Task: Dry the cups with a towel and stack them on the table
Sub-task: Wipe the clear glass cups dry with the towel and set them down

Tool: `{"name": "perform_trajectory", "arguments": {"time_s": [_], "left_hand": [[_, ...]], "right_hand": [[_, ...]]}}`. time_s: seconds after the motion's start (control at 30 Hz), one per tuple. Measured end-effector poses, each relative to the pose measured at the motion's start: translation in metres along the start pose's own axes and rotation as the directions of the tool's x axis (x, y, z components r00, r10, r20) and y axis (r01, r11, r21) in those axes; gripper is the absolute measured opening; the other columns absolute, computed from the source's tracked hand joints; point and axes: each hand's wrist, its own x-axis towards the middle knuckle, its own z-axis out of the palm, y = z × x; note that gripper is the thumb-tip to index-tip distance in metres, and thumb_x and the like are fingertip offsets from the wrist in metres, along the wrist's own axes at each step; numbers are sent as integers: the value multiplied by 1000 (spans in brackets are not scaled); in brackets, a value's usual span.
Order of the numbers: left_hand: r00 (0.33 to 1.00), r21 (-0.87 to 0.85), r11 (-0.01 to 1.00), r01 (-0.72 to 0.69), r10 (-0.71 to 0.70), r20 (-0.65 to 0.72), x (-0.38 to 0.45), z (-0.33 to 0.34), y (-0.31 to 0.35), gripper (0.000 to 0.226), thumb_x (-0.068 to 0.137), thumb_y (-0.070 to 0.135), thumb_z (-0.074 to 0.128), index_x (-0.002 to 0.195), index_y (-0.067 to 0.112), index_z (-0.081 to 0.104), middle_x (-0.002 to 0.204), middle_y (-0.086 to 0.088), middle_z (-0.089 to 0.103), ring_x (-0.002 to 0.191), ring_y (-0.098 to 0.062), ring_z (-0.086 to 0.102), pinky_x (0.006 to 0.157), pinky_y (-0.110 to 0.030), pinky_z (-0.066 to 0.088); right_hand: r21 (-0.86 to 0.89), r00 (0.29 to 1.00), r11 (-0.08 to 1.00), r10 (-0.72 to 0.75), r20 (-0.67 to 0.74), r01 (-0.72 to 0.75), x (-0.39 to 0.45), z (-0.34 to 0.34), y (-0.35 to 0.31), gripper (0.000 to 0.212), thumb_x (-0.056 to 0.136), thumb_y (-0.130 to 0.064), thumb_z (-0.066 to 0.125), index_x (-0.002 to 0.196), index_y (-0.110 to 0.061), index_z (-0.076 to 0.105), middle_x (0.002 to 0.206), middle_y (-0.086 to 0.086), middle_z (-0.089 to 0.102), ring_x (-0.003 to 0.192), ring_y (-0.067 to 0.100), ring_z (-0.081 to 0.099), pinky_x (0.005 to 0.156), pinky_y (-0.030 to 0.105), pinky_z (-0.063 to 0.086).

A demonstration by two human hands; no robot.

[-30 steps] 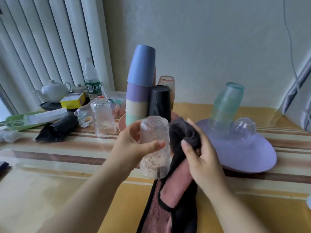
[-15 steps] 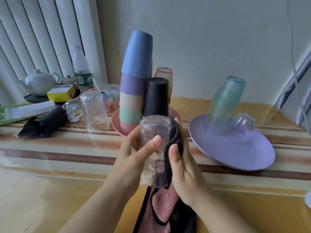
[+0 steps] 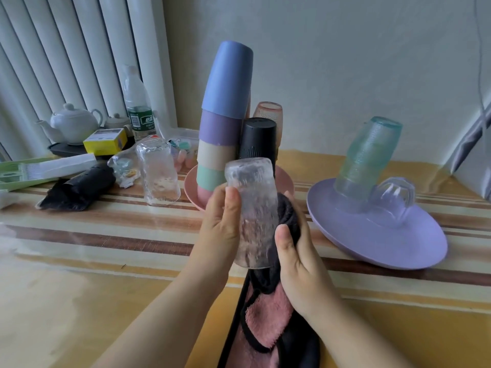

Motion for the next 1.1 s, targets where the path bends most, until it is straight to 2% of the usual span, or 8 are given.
{"name": "perform_trajectory", "arguments": {"time_s": [0.17, 0.4, 0.57, 0.67, 0.73, 0.87, 1.0, 1.1], "left_hand": [[982, 87, 996, 34, -49, 182, -10, 1, 1, 69, 77, 38, 76, 134, 38, 37, 122, 17, 64, 112, 4, 60, 91, -18, 51], [963, 95, 994, 58, -81, 257, -13, -6, 5, 52, 75, 21, 72, 118, 14, 44, 95, 8, 72, 89, -2, 69, 72, -16, 53], [931, 88, 995, 54, -82, 355, -16, -8, 0, 51, 72, 23, 77, 120, 21, 60, 112, 4, 71, 104, -10, 67, 81, -19, 52], [931, 100, 995, 8, -44, 361, -17, -9, -1, 55, 68, 34, 76, 119, 18, 61, 111, 2, 72, 105, -12, 67, 83, -21, 52], [952, 56, 997, 46, -61, 299, -17, -10, -3, 57, 60, 38, 77, 109, 16, 58, 99, 2, 74, 93, -14, 69, 76, -24, 55], [983, -79, 992, 100, -87, 162, -14, -13, -1, 51, 57, 40, 75, 96, 12, 59, 84, -5, 70, 76, -21, 67, 68, -31, 55], [980, -272, 943, 191, -167, 110, -4, -26, 6, 48, 82, 40, 68, 114, 6, 67, 116, -22, 67, 110, -33, 64, 98, -48, 48], [979, -177, 964, 199, -186, 86, -7, -22, 8, 42, 94, 44, 45, 94, 17, 78, 106, -7, 74, 105, -20, 69, 85, -29, 53]], "right_hand": [[43, 999, 999, 4, -44, -2, -1, -3, -4, 53, 89, -57, 29, 138, -39, 23, 147, -22, 28, 128, -21, 27, 97, -2, 24], [1, 989, 994, -112, -96, 113, 2, -8, -8, 74, 88, -64, 31, 147, -20, 18, 154, -14, 20, 138, -10, 18, 107, 4, 19], [30, 971, 996, -80, -224, 89, 4, -22, -13, 57, 87, -66, 29, 134, -35, 22, 135, -33, 26, 121, -31, 24, 95, -6, 20], [52, 966, 996, -63, -252, 78, 1, -23, -19, 29, 89, -44, 25, 118, -45, 27, 121, -39, 29, 106, -40, 26, 87, -10, 20], [72, 981, 996, -39, -188, 53, -2, -22, -19, 28, 93, -47, 22, 121, -44, 28, 120, -41, 32, 107, -39, 27, 87, -10, 22], [3, 998, 1000, 0, 56, 0, -6, -10, -13, 73, 85, -72, 22, 146, -32, 15, 146, -30, 22, 130, -23, 19, 100, -3, 19], [-129, 977, 991, 5, 212, 23, -8, 1, -8, 79, 88, -57, 33, 151, -24, -3, 158, -16, 7, 141, -8, 7, 116, 17, 12], [-159, 986, 986, -13, 164, 39, -8, 4, -4, 77, 92, -48, 38, 150, -25, -8, 158, -16, 2, 142, -8, 5, 118, 21, 11]]}}
